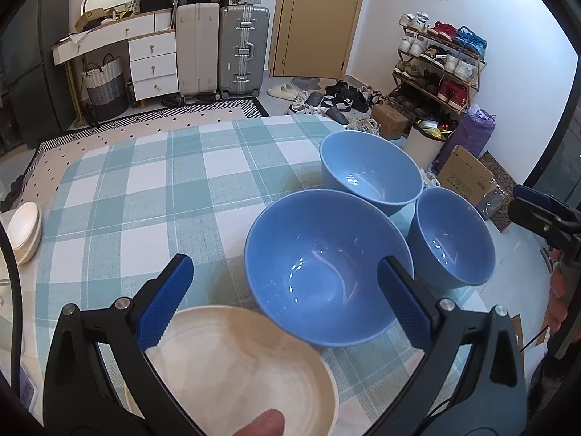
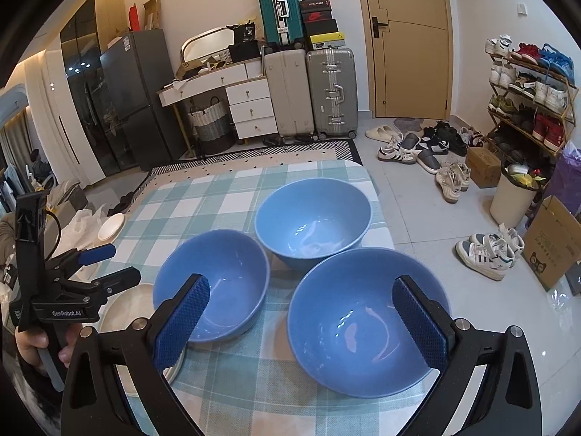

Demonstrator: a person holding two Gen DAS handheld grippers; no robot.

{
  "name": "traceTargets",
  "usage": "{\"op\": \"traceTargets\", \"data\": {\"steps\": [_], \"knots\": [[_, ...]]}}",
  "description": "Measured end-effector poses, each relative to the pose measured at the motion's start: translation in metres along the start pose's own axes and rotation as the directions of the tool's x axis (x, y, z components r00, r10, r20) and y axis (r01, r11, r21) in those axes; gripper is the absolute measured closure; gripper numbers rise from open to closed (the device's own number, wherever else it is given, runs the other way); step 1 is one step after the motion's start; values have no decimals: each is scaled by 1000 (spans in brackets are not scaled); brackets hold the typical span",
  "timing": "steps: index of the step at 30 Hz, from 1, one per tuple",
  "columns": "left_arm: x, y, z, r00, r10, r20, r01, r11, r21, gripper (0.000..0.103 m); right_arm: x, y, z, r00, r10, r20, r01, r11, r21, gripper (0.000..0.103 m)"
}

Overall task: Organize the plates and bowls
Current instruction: 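Move both tools toward the large light-blue bowl, then close both grippers on the rim of the light-blue bowl and lift it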

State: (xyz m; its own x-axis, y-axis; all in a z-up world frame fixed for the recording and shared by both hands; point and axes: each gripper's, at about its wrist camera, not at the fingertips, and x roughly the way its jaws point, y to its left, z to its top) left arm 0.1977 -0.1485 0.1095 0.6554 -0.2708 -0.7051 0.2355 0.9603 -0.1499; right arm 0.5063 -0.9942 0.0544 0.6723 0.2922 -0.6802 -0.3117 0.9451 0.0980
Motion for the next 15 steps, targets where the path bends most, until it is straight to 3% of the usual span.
{"op": "traceTargets", "data": {"steps": [6,15], "knots": [[26,-5,22,1000,-3,-18,3,1000,-1,2,16,-9,16,1000,-13,-11,13,1000,0,1],[65,-10,51,996,-62,-59,61,998,-26,3,48,-25,33,999,-29,-34,30,999,26,1]]}}
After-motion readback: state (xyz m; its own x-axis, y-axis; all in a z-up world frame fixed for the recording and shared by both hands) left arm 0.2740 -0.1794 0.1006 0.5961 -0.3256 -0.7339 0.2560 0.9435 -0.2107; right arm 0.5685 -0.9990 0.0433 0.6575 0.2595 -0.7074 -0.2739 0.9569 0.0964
